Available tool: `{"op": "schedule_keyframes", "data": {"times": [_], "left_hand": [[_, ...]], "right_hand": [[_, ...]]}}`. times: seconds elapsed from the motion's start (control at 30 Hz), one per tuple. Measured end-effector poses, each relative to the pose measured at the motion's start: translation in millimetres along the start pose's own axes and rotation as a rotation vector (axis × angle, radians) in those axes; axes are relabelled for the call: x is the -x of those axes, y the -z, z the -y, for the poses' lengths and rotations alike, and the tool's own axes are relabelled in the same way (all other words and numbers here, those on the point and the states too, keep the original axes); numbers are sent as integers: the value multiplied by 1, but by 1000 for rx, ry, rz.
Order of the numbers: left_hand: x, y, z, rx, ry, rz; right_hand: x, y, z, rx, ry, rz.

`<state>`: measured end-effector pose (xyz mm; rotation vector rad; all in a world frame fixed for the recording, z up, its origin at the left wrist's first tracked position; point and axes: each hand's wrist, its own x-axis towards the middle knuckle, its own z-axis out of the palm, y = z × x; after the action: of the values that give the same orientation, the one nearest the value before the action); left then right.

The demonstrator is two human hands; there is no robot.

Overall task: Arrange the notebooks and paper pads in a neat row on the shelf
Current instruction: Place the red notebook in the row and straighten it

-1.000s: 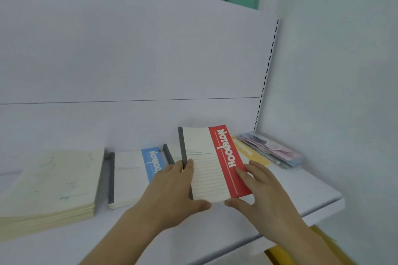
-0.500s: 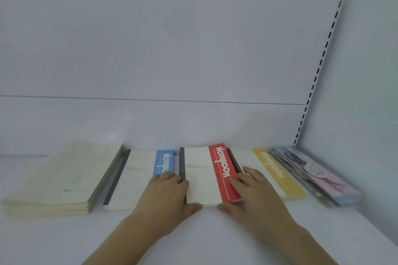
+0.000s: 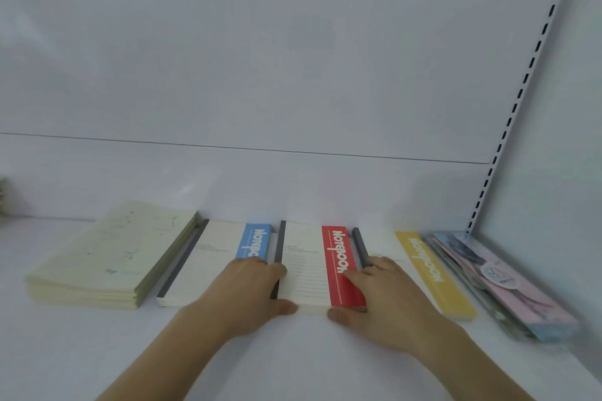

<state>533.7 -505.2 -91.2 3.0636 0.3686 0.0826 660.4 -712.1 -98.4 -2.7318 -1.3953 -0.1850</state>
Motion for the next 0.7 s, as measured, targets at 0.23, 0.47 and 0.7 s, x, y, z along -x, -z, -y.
{"op": "schedule_keyframes", "data": {"times": [0.23,0.47,0.7], "left_hand": [[-5,5,0,49,17,77],[2,7,-6,3,28,51],[16,7,-7,38,2,-103]], "right_hand": [[-5,8,2,6,-27,38],[1,3,4,37,-17,12],[13,9,6,50,-45,-28]]}}
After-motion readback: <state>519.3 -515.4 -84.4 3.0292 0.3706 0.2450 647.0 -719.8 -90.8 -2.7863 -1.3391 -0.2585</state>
